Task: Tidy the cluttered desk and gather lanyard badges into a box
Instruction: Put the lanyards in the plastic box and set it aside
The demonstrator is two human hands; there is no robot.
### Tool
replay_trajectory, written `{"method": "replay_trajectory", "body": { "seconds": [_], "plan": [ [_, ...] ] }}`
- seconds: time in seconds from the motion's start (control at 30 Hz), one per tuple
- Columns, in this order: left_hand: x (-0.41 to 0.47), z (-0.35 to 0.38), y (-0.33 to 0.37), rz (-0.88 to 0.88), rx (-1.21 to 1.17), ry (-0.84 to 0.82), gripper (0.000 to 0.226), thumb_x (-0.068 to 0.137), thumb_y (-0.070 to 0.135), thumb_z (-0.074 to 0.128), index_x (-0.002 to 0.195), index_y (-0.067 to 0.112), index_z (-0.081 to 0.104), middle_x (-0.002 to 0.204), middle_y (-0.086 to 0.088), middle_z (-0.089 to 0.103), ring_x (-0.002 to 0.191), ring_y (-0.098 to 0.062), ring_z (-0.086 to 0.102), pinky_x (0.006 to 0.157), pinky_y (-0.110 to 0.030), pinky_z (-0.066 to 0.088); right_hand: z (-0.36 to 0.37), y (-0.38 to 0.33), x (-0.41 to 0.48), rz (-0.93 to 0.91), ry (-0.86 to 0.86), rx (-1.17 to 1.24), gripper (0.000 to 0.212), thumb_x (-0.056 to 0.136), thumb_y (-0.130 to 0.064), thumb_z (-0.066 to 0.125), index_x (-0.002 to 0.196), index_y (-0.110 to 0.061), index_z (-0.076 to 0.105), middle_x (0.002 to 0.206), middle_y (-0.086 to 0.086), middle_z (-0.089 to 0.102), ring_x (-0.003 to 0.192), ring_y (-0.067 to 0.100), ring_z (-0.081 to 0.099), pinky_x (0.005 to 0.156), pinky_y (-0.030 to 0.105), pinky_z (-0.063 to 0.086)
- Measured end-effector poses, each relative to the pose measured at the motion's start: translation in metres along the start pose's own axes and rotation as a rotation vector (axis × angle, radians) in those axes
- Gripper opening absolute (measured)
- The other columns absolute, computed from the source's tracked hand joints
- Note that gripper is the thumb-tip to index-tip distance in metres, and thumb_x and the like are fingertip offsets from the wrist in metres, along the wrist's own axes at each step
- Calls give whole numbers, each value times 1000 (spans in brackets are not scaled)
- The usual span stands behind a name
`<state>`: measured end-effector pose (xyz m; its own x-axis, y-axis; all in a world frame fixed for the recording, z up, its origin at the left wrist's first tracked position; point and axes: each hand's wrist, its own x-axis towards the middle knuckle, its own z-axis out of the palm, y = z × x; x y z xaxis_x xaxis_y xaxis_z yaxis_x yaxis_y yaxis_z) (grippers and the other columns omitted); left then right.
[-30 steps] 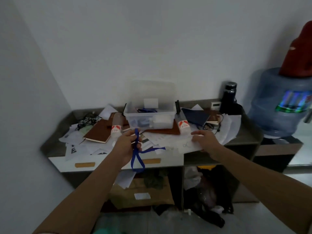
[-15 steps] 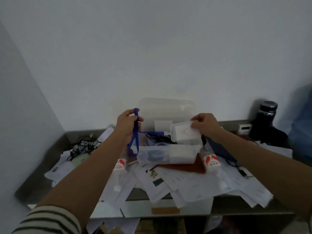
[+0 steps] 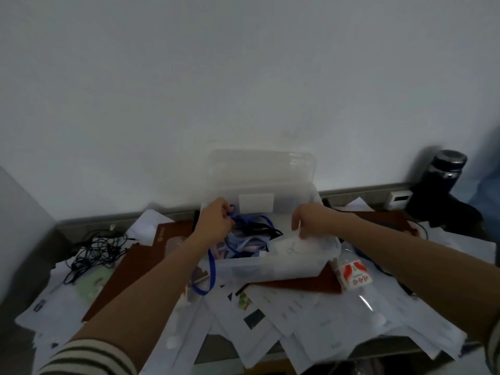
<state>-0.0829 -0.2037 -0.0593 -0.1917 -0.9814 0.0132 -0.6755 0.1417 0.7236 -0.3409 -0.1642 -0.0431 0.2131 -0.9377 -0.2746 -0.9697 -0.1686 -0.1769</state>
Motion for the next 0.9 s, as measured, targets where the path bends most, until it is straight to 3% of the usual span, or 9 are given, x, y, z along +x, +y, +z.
{"method": "replay_trajectory", "body": {
  "seconds": [0.13, 0.3, 0.4, 0.47, 0.53, 0.67, 0.73, 0.8, 0.9],
  "plan": [
    [16, 11, 6, 58, 177, 26, 15, 84, 1, 61, 82, 14, 52, 88, -15, 65, 82, -28, 62, 72, -39, 52, 11, -3, 7, -60, -80, -342, 19, 85, -16, 66, 104, -10, 68, 106, 6, 65, 99, 23, 62, 85, 32, 51],
    [42, -2, 39, -328, -648, 144, 23, 81, -11, 66, 80, 8, 53, 77, -19, 66, 61, -25, 66, 50, -32, 57, 11, 6, 14, -96, -60, -311, 26, 90, -20, 61, 115, -12, 63, 115, 5, 63, 104, 21, 59, 88, 30, 49],
    [47, -1, 43, -395, -849, 175, 26, 82, -15, 63, 82, 7, 48, 76, -19, 63, 57, -26, 67, 48, -36, 58, -13, 21, 21, -99, 134, -93, 33, 91, -26, 59, 124, -22, 62, 120, 0, 63, 108, 18, 57, 91, 30, 46],
    [44, 9, 32, -385, -634, 177, 30, 81, -14, 64, 78, 9, 46, 79, -17, 60, 64, -29, 65, 49, -36, 57, -34, 34, 30, -87, 334, -17, 33, 91, -28, 58, 124, -24, 62, 123, 0, 63, 109, 19, 57, 93, 33, 47],
    [35, 20, 13, -270, -254, 79, 32, 80, -13, 64, 73, 13, 46, 80, -12, 57, 73, -28, 60, 58, -34, 53, -52, 46, 42, -71, 528, 63, 33, 91, -26, 59, 124, -21, 62, 127, 3, 60, 115, 23, 55, 96, 35, 44],
    [16, 31, -11, -106, 325, -446, 8, 82, 6, 68, 79, 11, 62, 89, -12, 66, 80, -21, 59, 65, -26, 47, -71, 55, 76, -36, 625, 111, 41, 89, -29, 63, 129, -19, 58, 131, 7, 55, 121, 26, 48, 96, 39, 45],
    [13, 36, -11, -45, 409, -413, 3, 85, 11, 64, 87, 10, 64, 99, -15, 68, 91, -27, 63, 70, -26, 46, -72, 54, 89, -16, 602, 113, 49, 86, -36, 66, 131, -19, 56, 131, 9, 52, 122, 28, 44, 95, 40, 45],
    [11, 41, -5, 26, 390, -290, 21, 90, 12, 58, 110, 10, 63, 116, -11, 63, 104, -27, 60, 81, -29, 48, -73, 53, 97, -2, 631, 112, 54, 82, -43, 68, 129, -20, 56, 129, 10, 52, 121, 29, 44, 92, 41, 45],
    [9, 53, 10, 64, 308, -423, 36, 94, 9, 52, 129, 13, 58, 131, -5, 57, 116, -24, 55, 95, -28, 44, -75, 54, 102, 8, 588, 31, 48, 81, -50, 67, 121, -23, 61, 123, 8, 55, 114, 28, 50, 90, 39, 41]
  ]
}}
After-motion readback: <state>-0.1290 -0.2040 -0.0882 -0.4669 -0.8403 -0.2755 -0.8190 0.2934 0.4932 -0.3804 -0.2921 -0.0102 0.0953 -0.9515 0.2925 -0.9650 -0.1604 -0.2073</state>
